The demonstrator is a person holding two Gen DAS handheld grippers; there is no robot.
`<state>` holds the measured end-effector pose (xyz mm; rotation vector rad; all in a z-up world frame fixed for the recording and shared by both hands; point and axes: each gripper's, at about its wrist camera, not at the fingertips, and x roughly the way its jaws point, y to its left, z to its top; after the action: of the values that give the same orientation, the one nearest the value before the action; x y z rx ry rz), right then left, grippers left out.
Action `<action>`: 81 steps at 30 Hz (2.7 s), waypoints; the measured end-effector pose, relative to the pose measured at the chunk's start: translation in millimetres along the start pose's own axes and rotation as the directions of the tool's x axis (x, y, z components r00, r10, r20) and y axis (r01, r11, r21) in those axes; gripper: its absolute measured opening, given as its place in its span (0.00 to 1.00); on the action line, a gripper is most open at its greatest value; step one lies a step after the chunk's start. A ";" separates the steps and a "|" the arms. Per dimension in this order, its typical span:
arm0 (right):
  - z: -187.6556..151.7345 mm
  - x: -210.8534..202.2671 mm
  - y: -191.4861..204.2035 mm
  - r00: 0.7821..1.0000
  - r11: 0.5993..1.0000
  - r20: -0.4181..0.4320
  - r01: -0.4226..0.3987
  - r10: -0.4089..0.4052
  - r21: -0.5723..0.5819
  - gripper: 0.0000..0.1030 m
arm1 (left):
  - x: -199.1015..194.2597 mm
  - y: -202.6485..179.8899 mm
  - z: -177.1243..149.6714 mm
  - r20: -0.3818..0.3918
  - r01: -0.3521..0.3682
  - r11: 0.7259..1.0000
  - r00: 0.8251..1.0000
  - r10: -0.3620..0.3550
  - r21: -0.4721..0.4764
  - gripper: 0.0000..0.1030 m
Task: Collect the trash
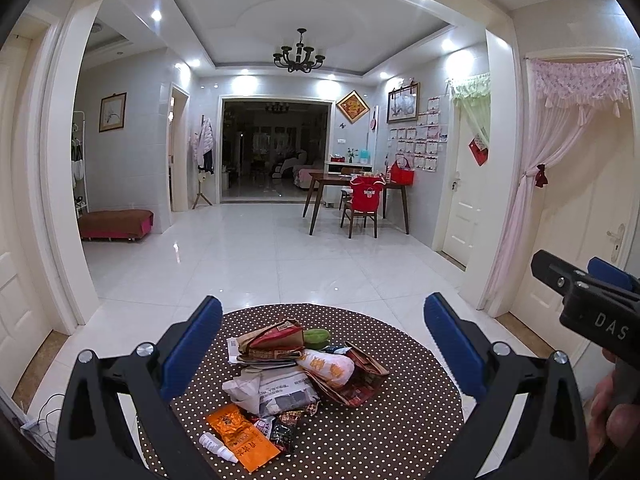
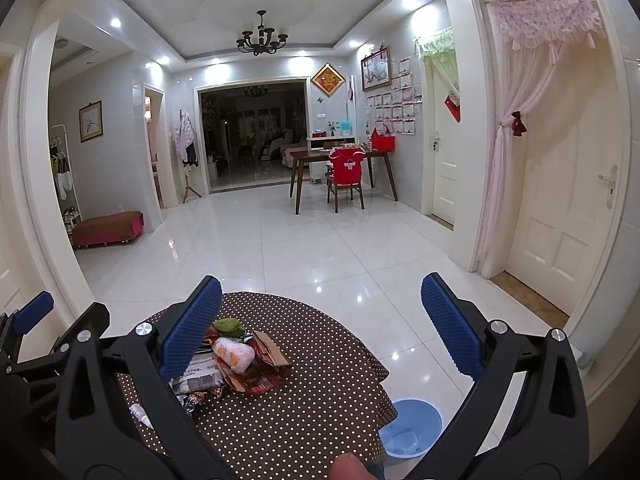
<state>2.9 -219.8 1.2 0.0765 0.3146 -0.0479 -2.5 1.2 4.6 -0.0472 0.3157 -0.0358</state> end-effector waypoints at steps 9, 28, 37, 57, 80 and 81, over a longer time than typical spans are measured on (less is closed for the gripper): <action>3.0 0.2 3.1 1.000 1.000 0.004 -0.007 0.007 0.003 0.95 | -2.2 -0.3 0.8 0.001 0.000 1.000 1.000 0.000 -0.001 0.96; 4.4 14.9 11.5 1.000 1.000 -0.006 -0.021 0.021 -0.023 0.95 | 9.1 11.0 -3.3 -0.010 -0.016 1.000 1.000 0.016 -0.017 0.96; -19.2 71.2 13.5 0.991 0.999 -0.135 -0.014 0.009 -0.040 0.95 | 50.1 51.2 -38.4 -0.149 -0.088 0.995 0.986 0.080 -0.048 0.96; -151.9 180.2 100.6 0.778 0.940 -0.573 -0.340 0.258 -0.039 0.95 | 105.9 140.3 -159.3 -0.467 -0.236 0.971 0.862 0.197 -0.027 0.96; -207.7 195.6 147.4 0.666 0.886 -0.672 -0.463 0.323 -0.033 0.19 | 140.3 154.8 -206.9 -0.603 -0.218 0.972 0.789 0.119 -0.094 0.66; -207.5 195.4 140.4 0.661 0.889 -0.675 -0.457 0.328 -0.015 0.19 | 141.0 152.6 -207.1 -0.603 -0.216 0.973 0.788 0.123 -0.083 0.64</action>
<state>133.0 -69.6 -246.8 -0.0291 1.0153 0.4630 71.3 139.1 -243.6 -0.1575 0.9594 0.1588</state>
